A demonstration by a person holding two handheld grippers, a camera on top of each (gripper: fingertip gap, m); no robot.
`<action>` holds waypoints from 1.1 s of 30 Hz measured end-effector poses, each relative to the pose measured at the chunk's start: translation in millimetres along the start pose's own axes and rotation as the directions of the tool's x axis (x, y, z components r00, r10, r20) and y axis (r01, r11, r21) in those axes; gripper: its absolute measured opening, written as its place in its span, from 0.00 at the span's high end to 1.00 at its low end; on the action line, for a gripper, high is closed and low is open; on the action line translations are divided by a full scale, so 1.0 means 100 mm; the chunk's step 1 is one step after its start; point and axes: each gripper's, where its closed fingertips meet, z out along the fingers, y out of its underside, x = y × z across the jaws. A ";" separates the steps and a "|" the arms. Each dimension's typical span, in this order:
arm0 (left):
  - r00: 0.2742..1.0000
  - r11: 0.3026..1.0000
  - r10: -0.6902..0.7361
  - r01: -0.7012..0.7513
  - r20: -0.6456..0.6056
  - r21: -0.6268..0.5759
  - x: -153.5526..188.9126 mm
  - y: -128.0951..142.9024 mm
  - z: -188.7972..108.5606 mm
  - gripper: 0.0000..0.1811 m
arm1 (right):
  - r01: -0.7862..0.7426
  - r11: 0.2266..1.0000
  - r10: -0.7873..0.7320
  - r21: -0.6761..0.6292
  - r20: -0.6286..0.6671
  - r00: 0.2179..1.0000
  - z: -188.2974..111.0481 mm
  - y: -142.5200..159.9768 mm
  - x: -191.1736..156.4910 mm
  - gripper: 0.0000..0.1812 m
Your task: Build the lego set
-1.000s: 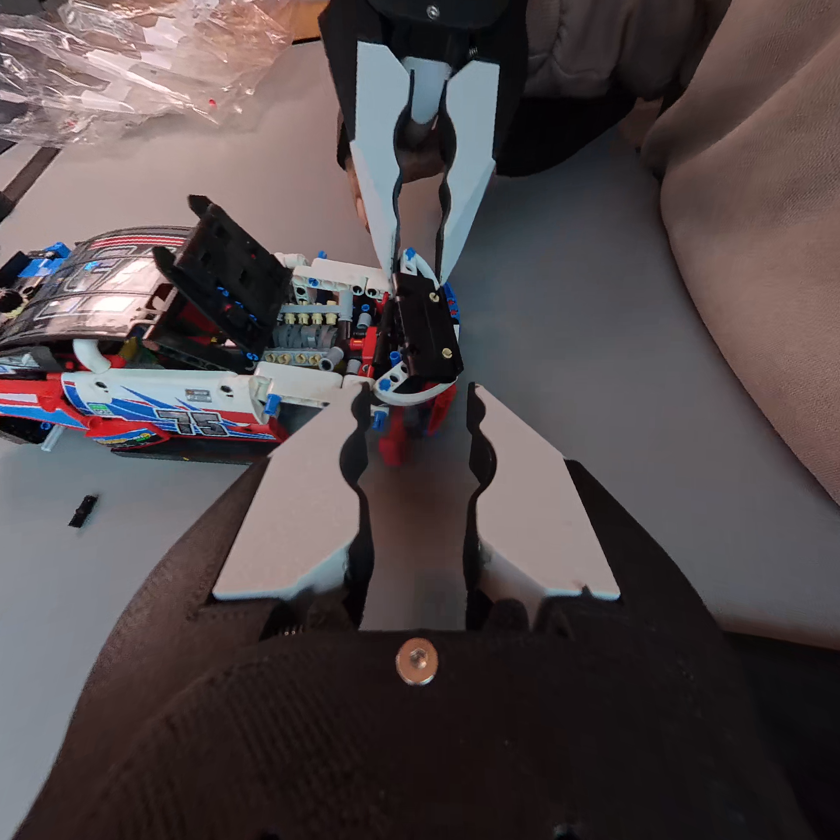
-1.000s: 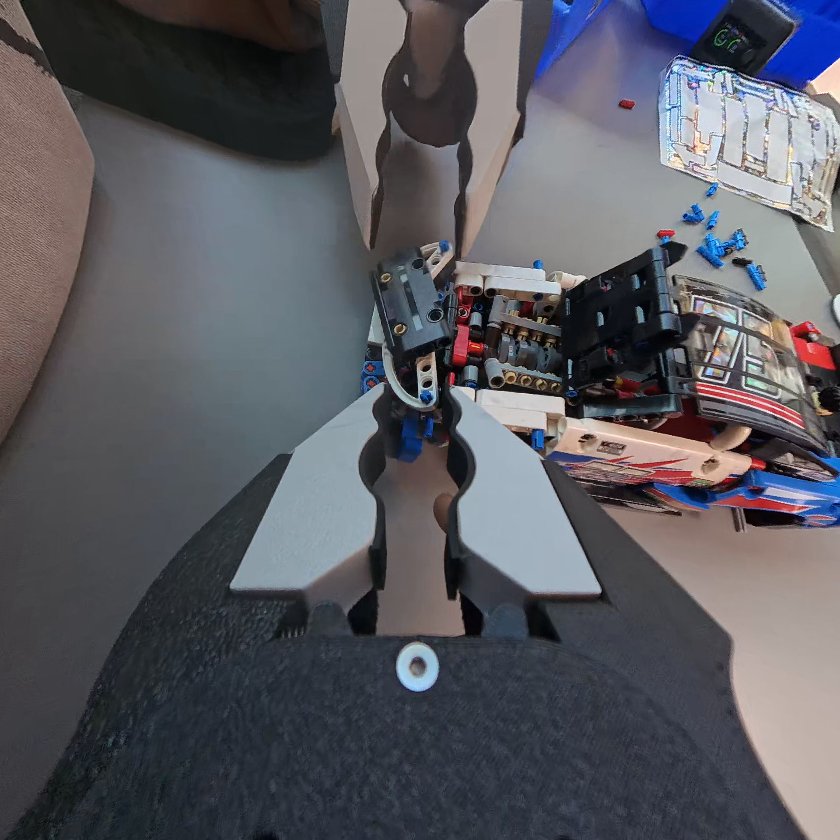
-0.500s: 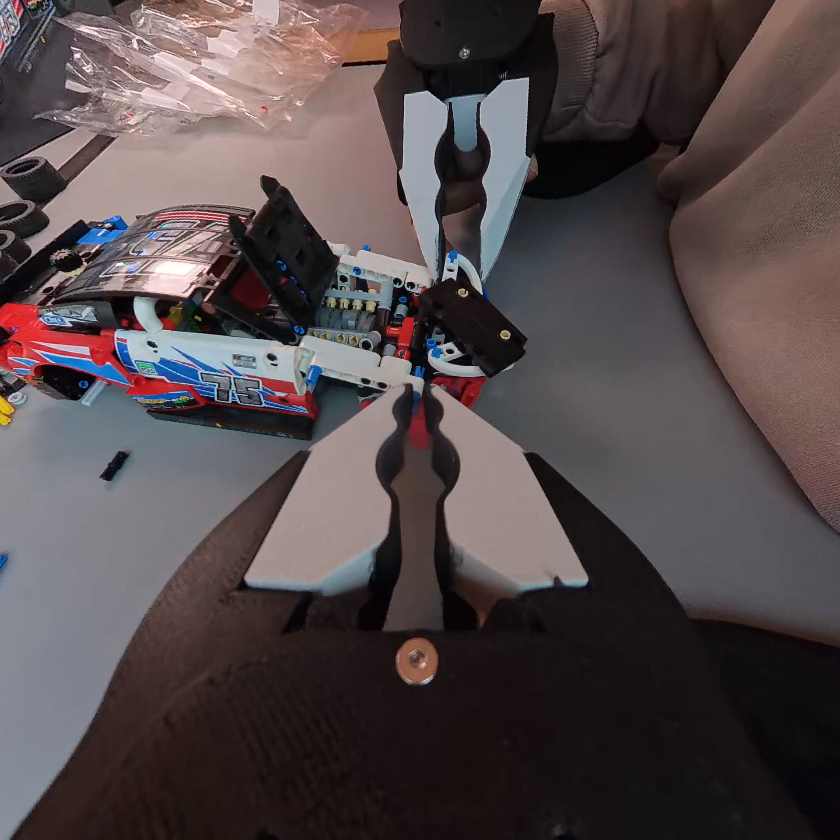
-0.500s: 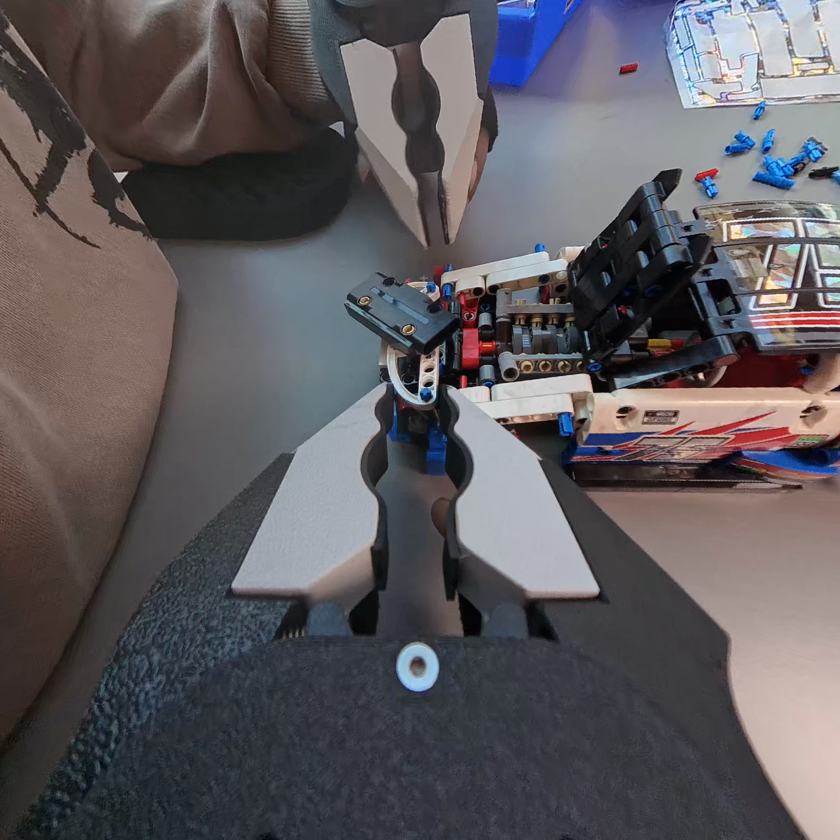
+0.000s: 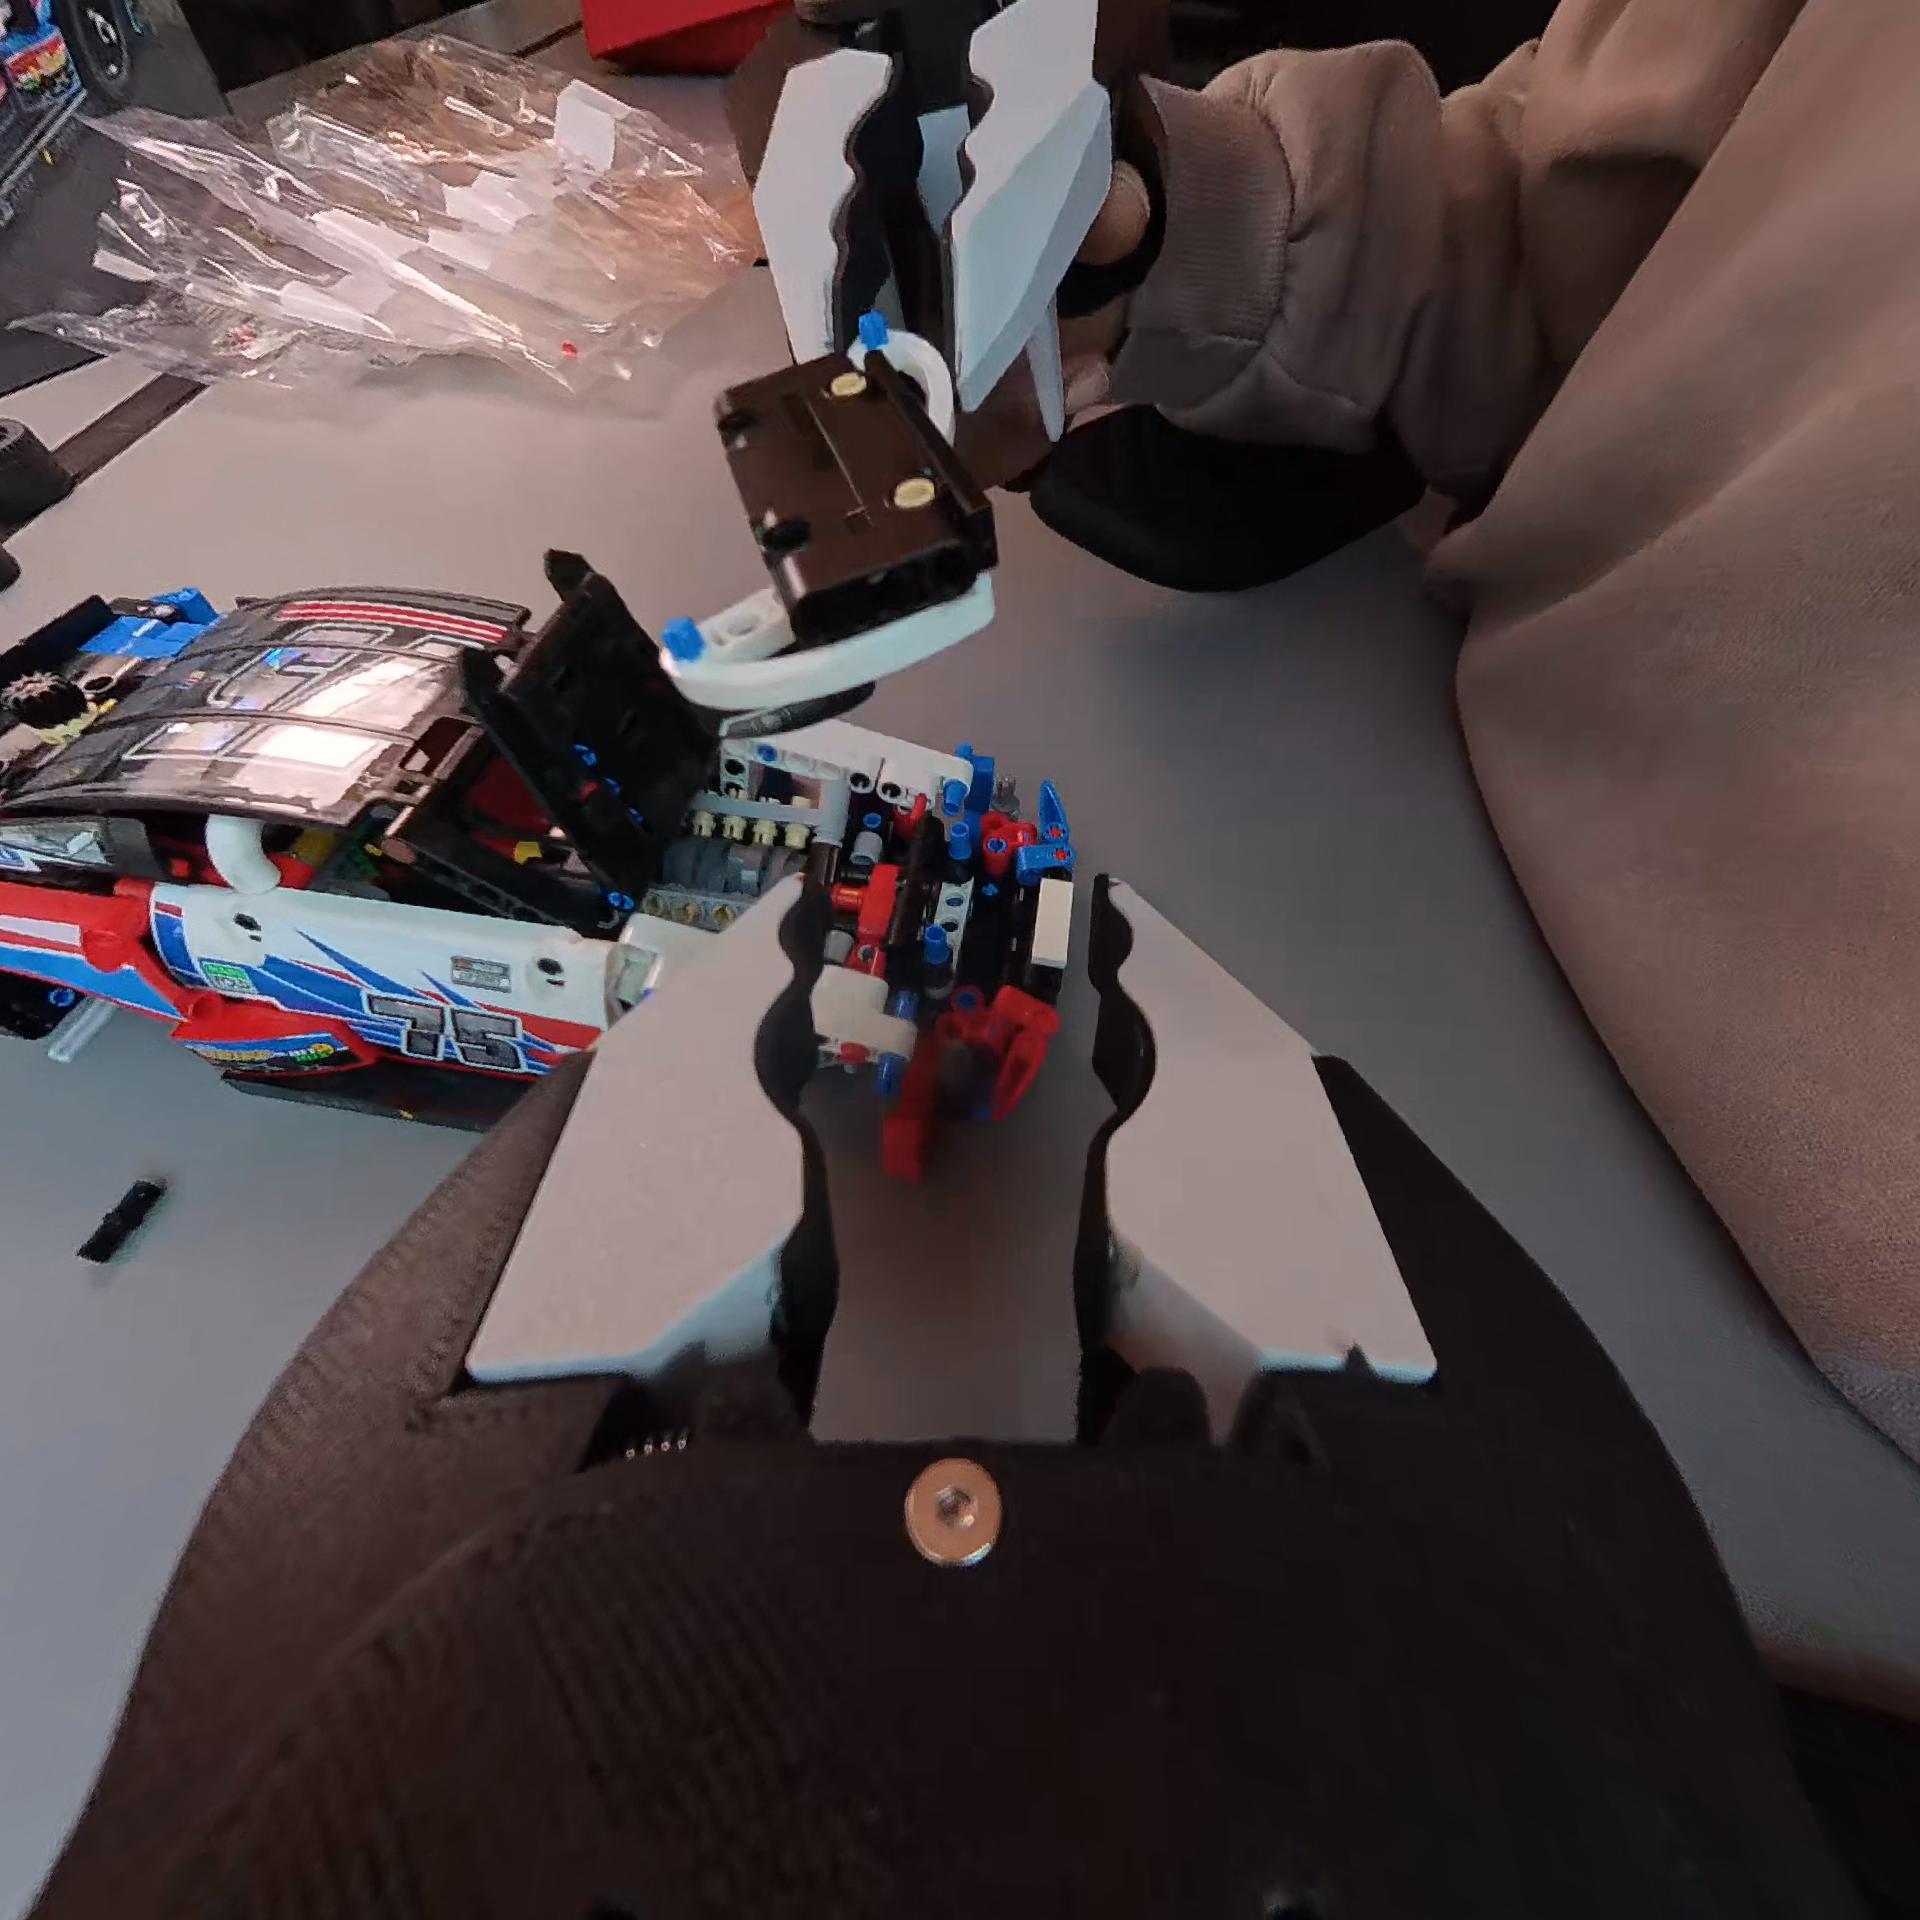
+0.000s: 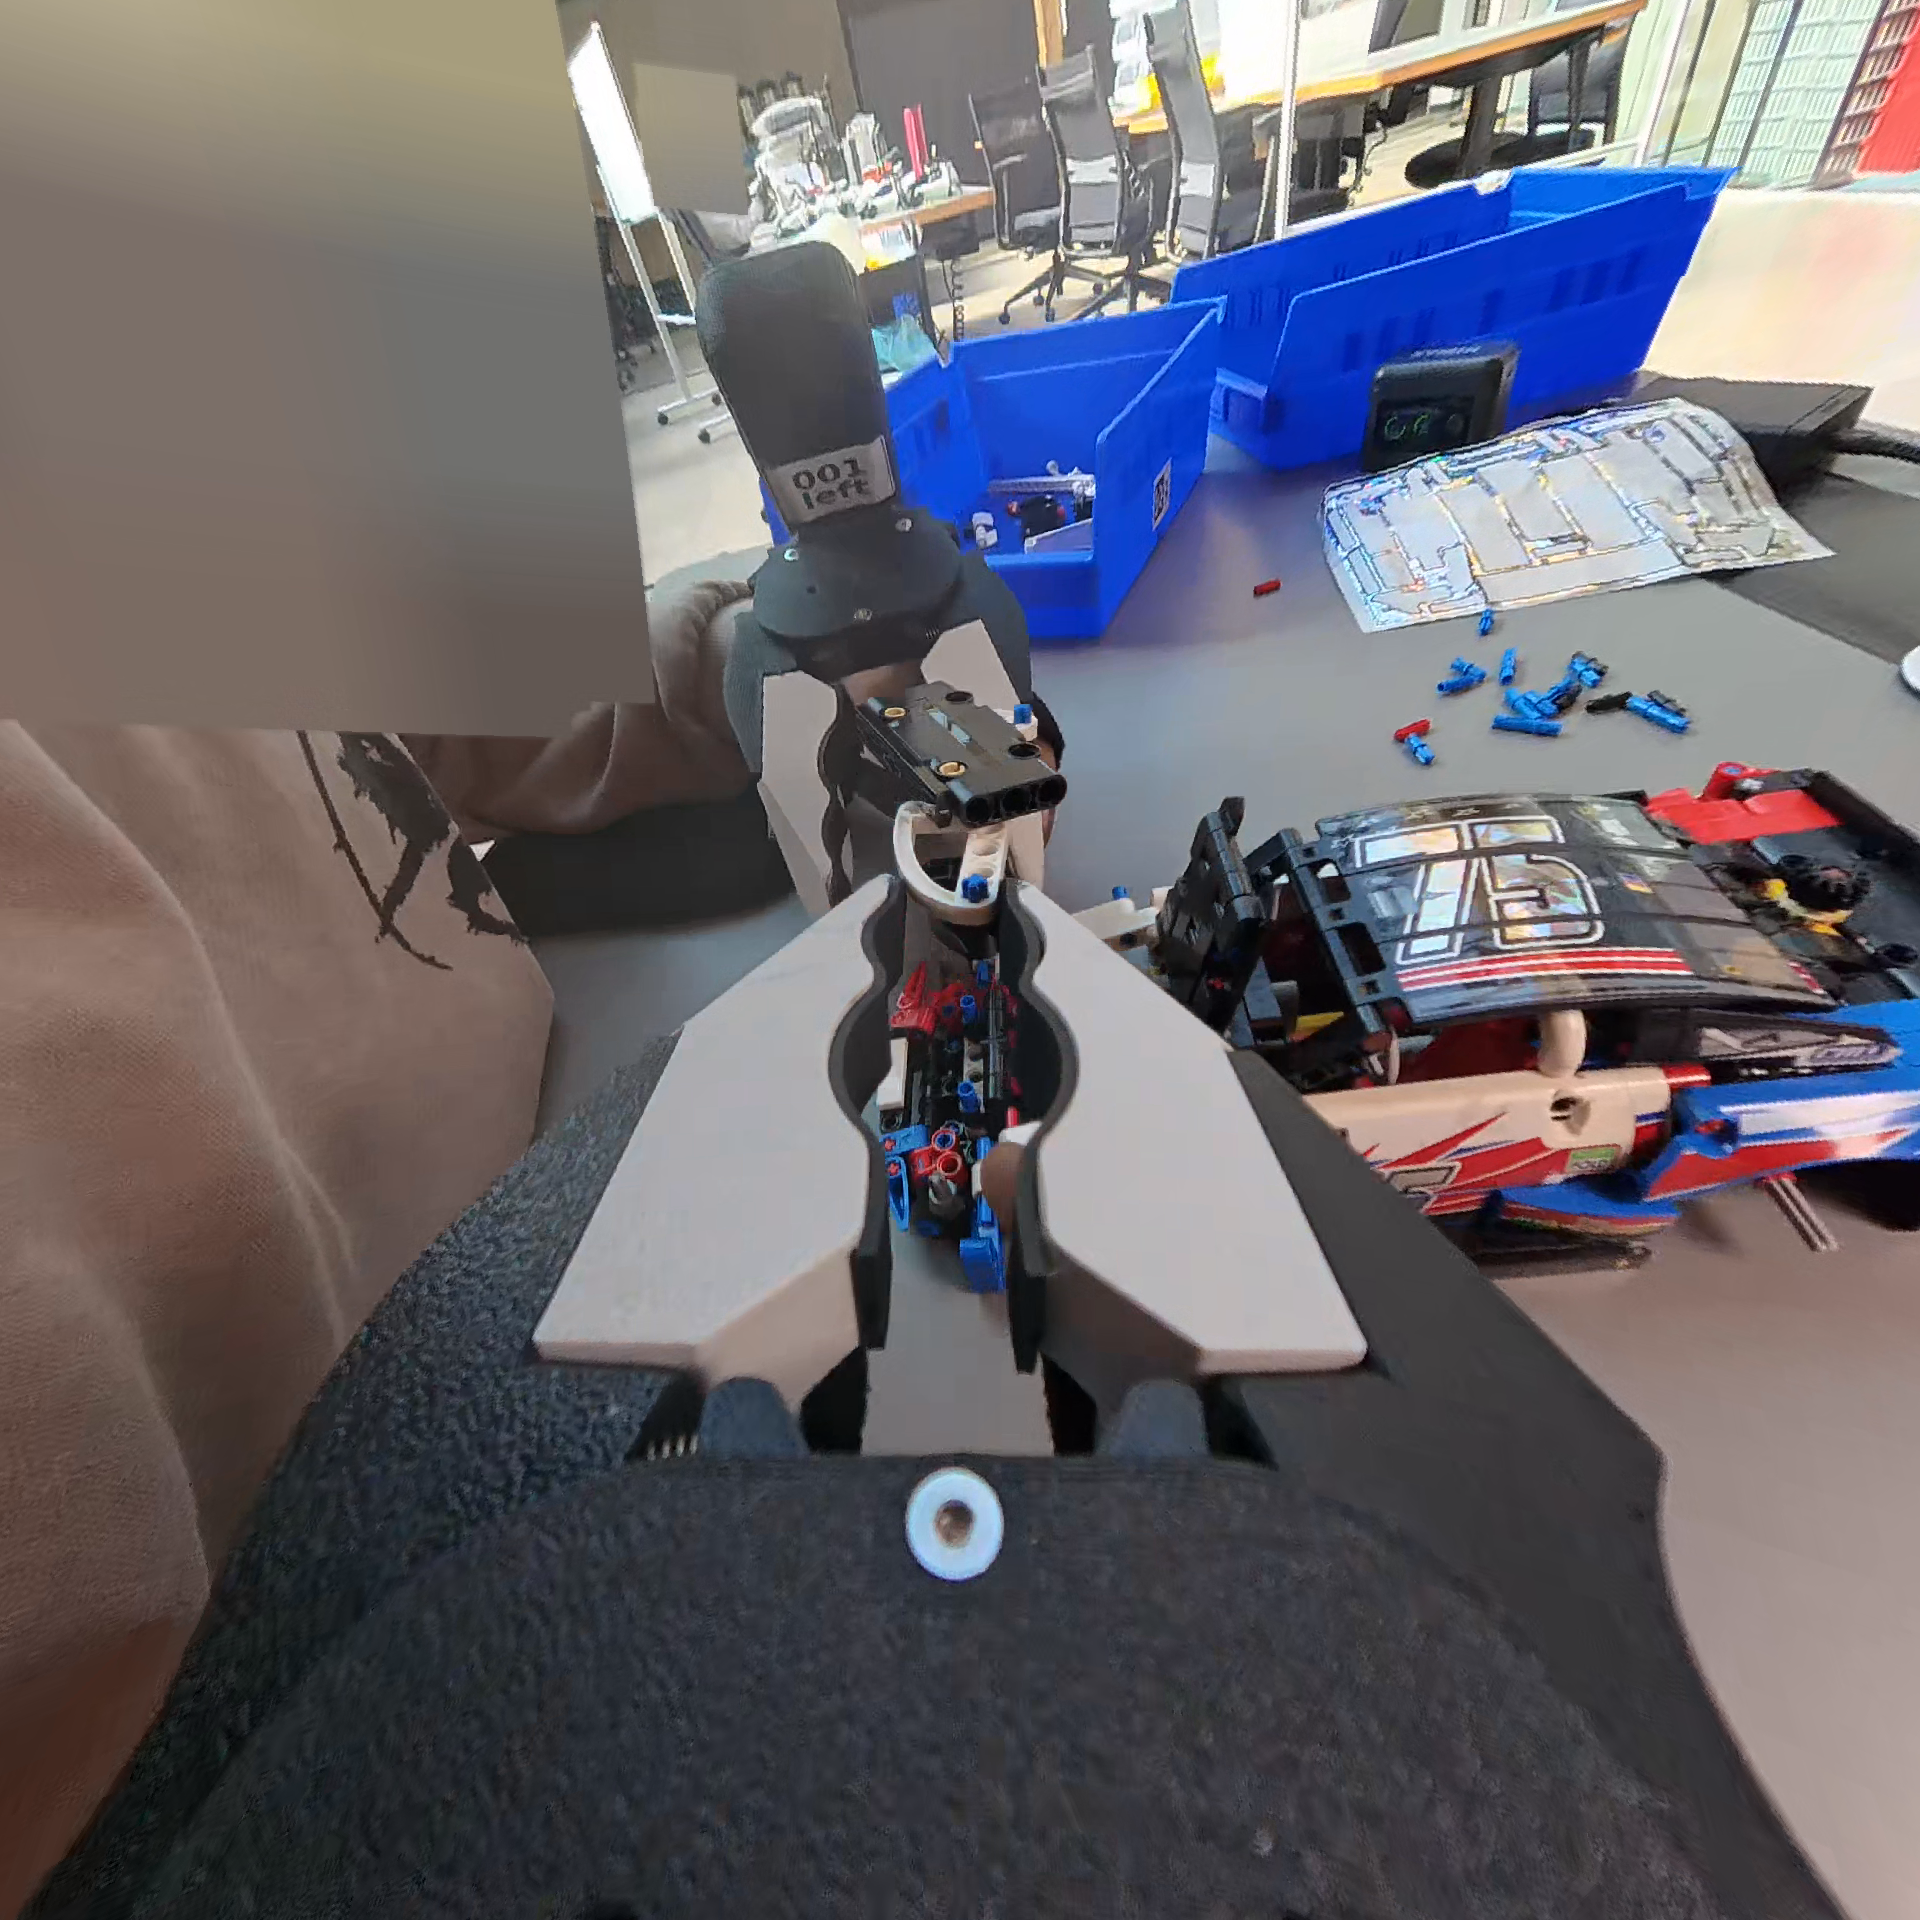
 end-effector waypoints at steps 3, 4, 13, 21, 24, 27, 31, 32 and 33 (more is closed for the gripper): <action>0.999 0.997 -0.034 0.033 0.018 0.066 -0.10 -0.12 -0.02 0.71 | -0.014 1.000 0.014 0.021 0.006 1.000 0.04 -0.06 0.00 0.92; 0.999 0.995 -0.049 0.047 0.023 0.091 -0.14 -0.16 -0.05 0.71 | -0.020 1.000 0.020 0.021 0.006 1.000 0.05 -0.06 0.00 0.92; 0.994 0.993 0.055 -0.044 -0.093 0.110 -0.05 -0.28 -0.12 0.64 | 0.019 0.997 -0.013 -0.074 0.082 0.997 0.13 0.14 -0.24 0.92; 0.942 0.992 0.106 -0.080 -0.318 0.094 0.29 -0.32 0.00 0.71 | 0.164 0.971 -0.147 -0.175 0.107 0.983 0.07 0.18 -0.48 0.92; 0.952 0.990 0.137 -0.126 -0.276 0.055 0.30 -0.26 0.00 0.83 | 0.163 0.972 -0.152 -0.170 0.073 0.986 0.01 0.22 -0.45 0.92; 0.965 0.988 0.152 -0.153 -0.212 0.011 0.26 -0.19 -0.04 0.84 | 0.151 0.975 -0.147 -0.162 0.035 0.989 0.00 0.29 -0.39 0.92; 0.974 0.977 0.201 -0.207 -0.104 -0.051 0.15 -0.08 -0.07 0.85 | 0.186 0.969 -0.191 -0.160 -0.015 0.981 0.05 0.40 -0.29 0.93; 0.975 0.975 0.208 -0.213 -0.080 -0.059 0.12 -0.06 -0.08 0.85 | 0.202 0.967 -0.209 -0.158 -0.027 0.978 0.06 0.42 -0.27 0.92; 0.975 0.973 0.218 -0.221 -0.052 -0.068 0.09 -0.05 -0.09 0.85 | 0.222 0.962 -0.230 -0.156 -0.039 0.972 0.08 0.44 -0.26 0.92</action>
